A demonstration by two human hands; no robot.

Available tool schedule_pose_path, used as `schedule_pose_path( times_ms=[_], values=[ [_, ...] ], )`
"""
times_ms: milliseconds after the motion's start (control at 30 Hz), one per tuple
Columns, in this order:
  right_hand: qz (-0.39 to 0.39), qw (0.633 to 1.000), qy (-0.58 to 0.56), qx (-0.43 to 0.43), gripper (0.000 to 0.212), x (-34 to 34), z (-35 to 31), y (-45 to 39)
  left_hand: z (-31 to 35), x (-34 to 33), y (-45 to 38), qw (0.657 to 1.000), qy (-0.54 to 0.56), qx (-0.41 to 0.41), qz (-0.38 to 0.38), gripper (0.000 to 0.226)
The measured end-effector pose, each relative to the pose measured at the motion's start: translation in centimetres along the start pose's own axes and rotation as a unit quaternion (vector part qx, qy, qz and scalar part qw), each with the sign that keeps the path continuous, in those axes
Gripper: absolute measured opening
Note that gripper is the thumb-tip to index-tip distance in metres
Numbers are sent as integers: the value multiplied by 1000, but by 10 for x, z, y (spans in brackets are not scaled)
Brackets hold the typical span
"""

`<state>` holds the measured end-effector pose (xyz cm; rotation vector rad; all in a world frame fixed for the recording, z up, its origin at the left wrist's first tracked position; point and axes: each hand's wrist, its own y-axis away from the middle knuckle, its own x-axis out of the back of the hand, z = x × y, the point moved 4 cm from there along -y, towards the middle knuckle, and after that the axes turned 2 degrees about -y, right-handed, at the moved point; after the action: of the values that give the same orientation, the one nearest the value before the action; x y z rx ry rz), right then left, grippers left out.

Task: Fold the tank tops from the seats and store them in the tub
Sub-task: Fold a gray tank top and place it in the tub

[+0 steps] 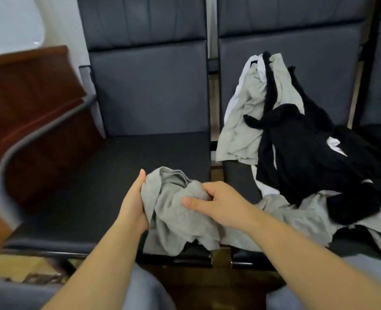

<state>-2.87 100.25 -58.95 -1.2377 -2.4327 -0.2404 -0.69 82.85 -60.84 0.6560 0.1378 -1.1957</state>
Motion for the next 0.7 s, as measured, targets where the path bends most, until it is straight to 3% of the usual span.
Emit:
schedule_pose_path(
  times_ms=[100, 200, 333, 433, 533, 633, 700],
  values=[
    [23, 993, 118, 10, 57, -10, 7, -15, 2, 12, 1, 999, 32, -14, -11, 67],
    [35, 996, 78, -1, 64, -18, 7, -23, 9, 20, 2, 998, 49, -40, -18, 57],
    [98, 994, 7, -47, 46, -22, 12, -28, 10, 21, 3, 997, 59, -36, -47, 50],
    [27, 991, -23, -129, 86, -24, 23, -30, 7, 20, 0, 995, 70, -19, -68, 58],
    [-63, 980, 69, -174, 67, -29, 30, -26, 6, 22, 0, 997, 57, -23, -56, 57],
    [-92, 974, 92, -187, 37, -31, 28, -20, 8, 30, -3, 998, 59, -20, -12, 55],
    [-92, 973, 96, -187, 34, -39, 24, -15, 7, 35, -5, 998, 61, -23, 9, 58]
  ],
)
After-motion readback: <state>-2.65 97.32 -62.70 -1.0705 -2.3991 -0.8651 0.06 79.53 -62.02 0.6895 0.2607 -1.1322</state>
